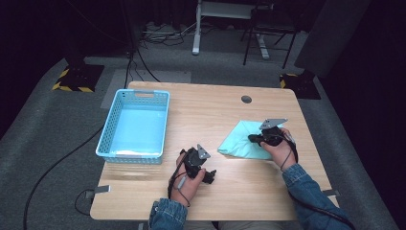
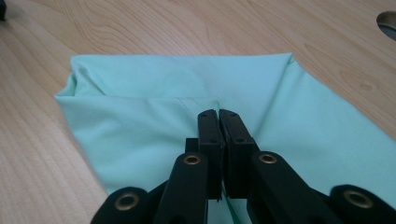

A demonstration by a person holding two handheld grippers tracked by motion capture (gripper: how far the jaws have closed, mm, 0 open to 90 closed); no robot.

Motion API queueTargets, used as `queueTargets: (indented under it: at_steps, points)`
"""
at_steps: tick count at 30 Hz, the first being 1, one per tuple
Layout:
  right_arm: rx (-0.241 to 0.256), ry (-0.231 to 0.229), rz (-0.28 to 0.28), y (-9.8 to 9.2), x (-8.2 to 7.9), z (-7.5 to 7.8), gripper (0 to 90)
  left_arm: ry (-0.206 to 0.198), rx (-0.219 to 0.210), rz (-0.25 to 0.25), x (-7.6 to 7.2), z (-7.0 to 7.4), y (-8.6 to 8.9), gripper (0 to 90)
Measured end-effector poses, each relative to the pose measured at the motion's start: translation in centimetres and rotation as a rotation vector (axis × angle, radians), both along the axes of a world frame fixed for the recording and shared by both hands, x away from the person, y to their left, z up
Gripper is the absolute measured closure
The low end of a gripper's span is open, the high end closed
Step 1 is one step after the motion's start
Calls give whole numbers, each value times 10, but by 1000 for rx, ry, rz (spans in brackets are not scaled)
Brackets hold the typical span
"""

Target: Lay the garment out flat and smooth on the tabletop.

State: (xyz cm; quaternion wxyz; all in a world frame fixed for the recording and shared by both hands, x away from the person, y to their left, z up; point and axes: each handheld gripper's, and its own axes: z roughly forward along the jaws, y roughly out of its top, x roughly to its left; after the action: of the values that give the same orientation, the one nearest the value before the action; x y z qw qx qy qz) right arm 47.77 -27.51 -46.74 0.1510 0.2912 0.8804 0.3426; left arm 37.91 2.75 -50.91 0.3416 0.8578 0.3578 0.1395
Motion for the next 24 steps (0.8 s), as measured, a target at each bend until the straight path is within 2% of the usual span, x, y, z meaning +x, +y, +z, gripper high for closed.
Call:
queueTargets:
  at_steps: [10, 14, 18, 20, 22, 24]
  points:
    - [19, -58, 39, -4, -25, 25, 882, 0, 0, 0, 0, 0, 0, 0]
    - [25, -68, 64, -6, -42, 33, 880, 0, 0, 0, 0, 0, 0, 0]
    - [13, -65, 105, -8, -68, 37, 862, 0, 0, 0, 0, 0, 0, 1]
    - [36, -30, 129, -11, -82, 38, 784, 0, 0, 0, 0, 0, 0, 0]
    - [81, -2, 120, -14, -95, 38, 591, 1, -1, 1, 0, 0, 0, 0]
    - [117, -17, 92, -19, -102, 40, 488, 0, -1, 0, 0, 0, 0, 0]
